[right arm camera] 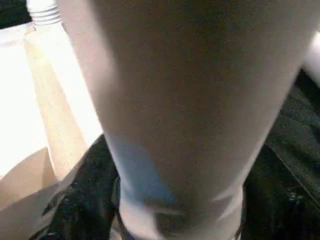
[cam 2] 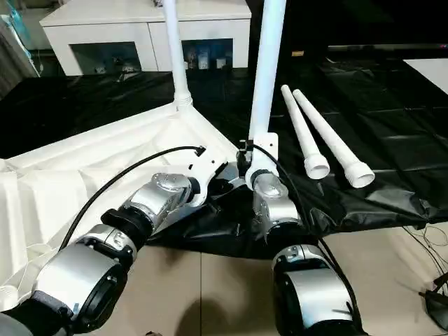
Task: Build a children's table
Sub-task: Rotate leg to tighten
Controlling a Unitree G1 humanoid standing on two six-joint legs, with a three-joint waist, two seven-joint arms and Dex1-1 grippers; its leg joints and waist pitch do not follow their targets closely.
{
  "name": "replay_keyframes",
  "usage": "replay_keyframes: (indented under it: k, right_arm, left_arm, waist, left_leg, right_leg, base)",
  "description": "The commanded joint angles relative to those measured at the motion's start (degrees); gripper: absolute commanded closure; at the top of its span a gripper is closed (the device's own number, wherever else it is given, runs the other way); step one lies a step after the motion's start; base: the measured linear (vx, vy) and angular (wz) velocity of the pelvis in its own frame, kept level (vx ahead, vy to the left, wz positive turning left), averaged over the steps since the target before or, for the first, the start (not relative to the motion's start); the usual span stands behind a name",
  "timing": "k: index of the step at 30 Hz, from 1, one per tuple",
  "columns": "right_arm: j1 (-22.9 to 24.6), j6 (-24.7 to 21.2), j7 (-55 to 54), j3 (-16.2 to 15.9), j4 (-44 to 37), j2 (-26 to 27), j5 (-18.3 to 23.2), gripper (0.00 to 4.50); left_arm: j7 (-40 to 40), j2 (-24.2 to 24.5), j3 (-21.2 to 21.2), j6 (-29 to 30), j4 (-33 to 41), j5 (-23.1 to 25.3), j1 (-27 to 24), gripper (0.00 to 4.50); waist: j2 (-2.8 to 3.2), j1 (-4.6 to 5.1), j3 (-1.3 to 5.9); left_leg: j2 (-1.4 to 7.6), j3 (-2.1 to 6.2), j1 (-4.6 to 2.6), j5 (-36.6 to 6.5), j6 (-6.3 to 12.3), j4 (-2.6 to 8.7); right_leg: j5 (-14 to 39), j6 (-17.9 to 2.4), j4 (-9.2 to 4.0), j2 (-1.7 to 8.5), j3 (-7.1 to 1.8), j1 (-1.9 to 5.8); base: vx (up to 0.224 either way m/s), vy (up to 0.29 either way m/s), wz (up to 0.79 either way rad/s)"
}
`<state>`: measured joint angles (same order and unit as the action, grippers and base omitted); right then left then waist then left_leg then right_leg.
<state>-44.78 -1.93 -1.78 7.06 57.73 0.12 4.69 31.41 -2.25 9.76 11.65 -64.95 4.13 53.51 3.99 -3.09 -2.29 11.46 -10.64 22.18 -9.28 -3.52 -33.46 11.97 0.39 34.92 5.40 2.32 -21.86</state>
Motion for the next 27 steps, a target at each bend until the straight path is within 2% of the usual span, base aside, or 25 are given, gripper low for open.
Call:
replay_keyframes:
  k: [1,3,4,5,6,9,12,13,14,16,18,19,20,22,23,25,27]
  right_arm:
    - [0.9,-0.9,2.9,0.4,3.3,3.7,2.8,1.0]
    - [0.7,-0.6,3.2,0.4,3.8,3.6,2.5,0.73]
    - [0.7,-0.1,3.7,0.1,3.6,3.4,2.3,0.65]
    - [0.9,1.0,4.8,-0.3,3.1,3.0,1.8,0.6]
    - [1.2,3.0,5.9,-1.0,2.6,2.3,1.1,0.42]
    - [2.2,7.3,9.2,-1.9,1.0,0.6,-0.1,0.3]
    - [4.0,9.1,11.7,-2.1,-1.8,-1.6,-0.1,0.14]
    - [4.7,9.4,12.4,-2.2,-2.9,-2.5,-0.3,0.06]
    - [5.4,9.3,13.2,-2.4,-3.9,-3.3,-0.3,0.06]
    - [7.0,9.1,16.4,-2.9,-6.5,-5.1,-0.2,0.06]
    - [9.3,8.3,26.0,-4.2,-9.7,-6.7,1.7,0.06]
    - [9.3,8.3,26.0,-4.2,-9.7,-6.7,1.7,0.06]
    - [12.0,7.1,35.5,-6.3,-13.0,-8.5,3.1,0.06]
    - [14.7,7.0,42.8,-9.1,-16.2,-10.7,3.4,0.06]
    - [16.0,6.6,46.1,-10.4,-18.0,-11.8,3.9,0.06]
    - [17.2,6.8,48.8,-11.6,-19.6,-13.1,3.9,0.06]
    - [18.6,6.5,52.5,-12.8,-21.9,-15.0,4.1,0.06]
  left_arm:
    - [-6.5,1.6,-2.2,-0.5,-2.0,0.1,0.0,4.5]
    - [-6.2,1.7,-2.2,-0.9,-2.1,0.3,0.0,4.5]
    - [-5.6,1.9,-1.9,-1.4,-1.9,0.6,-0.1,4.5]
    - [-4.2,2.2,-1.3,-2.6,-1.4,1.0,-0.5,4.5]
    - [-2.2,2.6,-0.5,-3.9,-0.7,1.4,-1.0,4.5]
    - [2.2,3.6,1.0,-6.7,0.7,2.0,-2.2,4.5]
    - [4.4,4.6,1.8,-8.1,1.7,2.3,-3.3,4.5]
    - [5.5,5.0,2.0,-8.6,2.0,2.2,-3.7,4.5]
    - [6.2,5.4,2.0,-8.6,2.6,2.1,-4.0,4.5]
    - [8.0,6.5,2.3,-9.8,3.6,2.2,-4.8,4.5]
    - [12.4,7.9,2.7,-11.7,5.3,1.9,-6.2,4.5]
    - [12.4,7.9,2.7,-11.7,5.3,1.9,-6.2,4.5]
    - [17.1,9.6,3.4,-13.2,7.9,1.2,-7.8,4.5]
    - [21.0,11.0,3.8,-13.6,10.6,0.3,-9.1,4.5]
    - [22.7,11.7,3.8,-13.3,11.8,-0.1,-9.7,4.5]
    - [24.4,12.5,3.9,-13.1,13.2,-0.5,-10.2,4.5]
    - [27.8,14.2,4.6,-12.9,16.2,-1.0,-11.4,4.5]
  waist:
    - [-0.84,0.28,3.12]
    - [-0.82,1.14,3.27]
    - [-0.78,1.21,3.28]
    - [-0.64,1.25,3.23]
    - [-0.72,1.19,3.36]
    - [-0.73,0.84,3.54]
    - [-0.88,0.52,3.55]
    - [-0.83,0.47,3.55]
    - [-1.14,0.41,3.51]
    - [-0.88,0.23,3.51]
    - [-0.97,0.01,3.5]
    - [-0.97,0.01,3.5]
    - [-0.96,-0.02,3.53]
    - [-0.93,-0.32,3.48]
    - [-0.85,-0.51,3.53]
    - [-0.85,-0.75,3.59]
    - [-0.84,-0.69,3.45]
  left_leg:
    - [0.88,0.69,-0.93,-17.2,2.21,4.43]
    - [0.77,1.06,-0.18,-15.6,2.05,4.6]
    - [0.85,1.02,-0.34,-15.5,2.06,4.57]
    - [0.93,0.85,-0.83,-16.4,2.23,4.43]
    - [0.87,0.71,-0.85,-16.0,2.5,4.25]
    - [0.88,0.52,-0.74,-12.6,4.08,3.93]
    - [0.91,0.38,-0.69,-10.8,5.71,3.7]
    - [0.95,0.44,-0.68,-10.5,5.86,3.74]
    - [0.95,0.34,-0.65,-10.1,6.14,3.67]
    - [1.09,0.37,-0.68,-9.8,6.45,3.7]
    - [1.19,0.35,-0.73,-11.0,7.03,3.72]
    - [1.19,0.35,-0.73,-11.0,7.03,3.72]
    - [1.12,0.33,-0.6,-10.8,7.25,3.66]
    - [1.37,0.27,-0.47,-10.6,7.96,3.62]
    - [1.5,0.19,-0.64,-10.6,7.98,3.56]
    - [1.59,0.21,-0.71,-10.3,7.85,3.57]
    - [1.6,0.12,-0.7,-11.4,7.2,3.71]
  right_leg:
    - [11.7,-11.7,-5.03,2.53,-1.19,1.75]
    - [10.4,-11.3,-4.78,2.52,-0.82,2.35]
    - [9.9,-11.5,-4.8,2.47,-0.8,2.21]
    - [9.6,-12.2,-5.01,2.45,-0.94,1.75]
    - [8.6,-12.8,-4.9,2.51,-1.01,1.88]
    - [4.4,-14.0,-4.63,2.64,-1.01,2.07]
    - [2.8,-14.8,-4.44,2.66,-0.94,2.2]
    - [2.8,-14.9,-4.42,2.65,-0.91,2.23]
    - [2.5,-14.9,-4.38,2.54,-0.91,2.26]
    - [2.2,-15.0,-4.26,2.57,-0.89,2.23]
    - [2.5,-14.8,-4.31,2.5,-0.9,2.38]
    - [2.5,-14.8,-4.31,2.5,-0.9,2.38]
    - [2.1,-14.9,-4.2,2.41,-0.86,2.39]
    - [1.3,-15.0,-4.1,2.44,-0.84,2.45]
    - [1.0,-15.3,-4.08,2.4,-0.85,2.27]
    - [0.7,-15.6,-3.91,2.36,-0.85,2.26]
    - [2.5,-15.7,-4.02,2.32,-0.91,2.12]
  base:
    - [0.0,0.0,0.0]
    - [0.0,0.0,0.0]
    - [0.0,0.0,0.0]
    - [0.0,0.0,0.0]
    - [0.0,0.0,0.0]
    - [0.0,0.0,0.0]
    - [0.0,0.0,0.0]
    - [0.0,0.0,0.0]
    - [0.0,0.0,0.0]
    - [0.0,0.0,0.0]
    - [0.0,0.0,0.0]
    - [0.0,0.0,0.0]
    - [0.0,0.0,0.0]
    - [0.0,0.0,0.0]
    - [0.0,0.0,0.0]
    - [0.0,0.0,0.0]
    - [0.0,0.0,0.0]
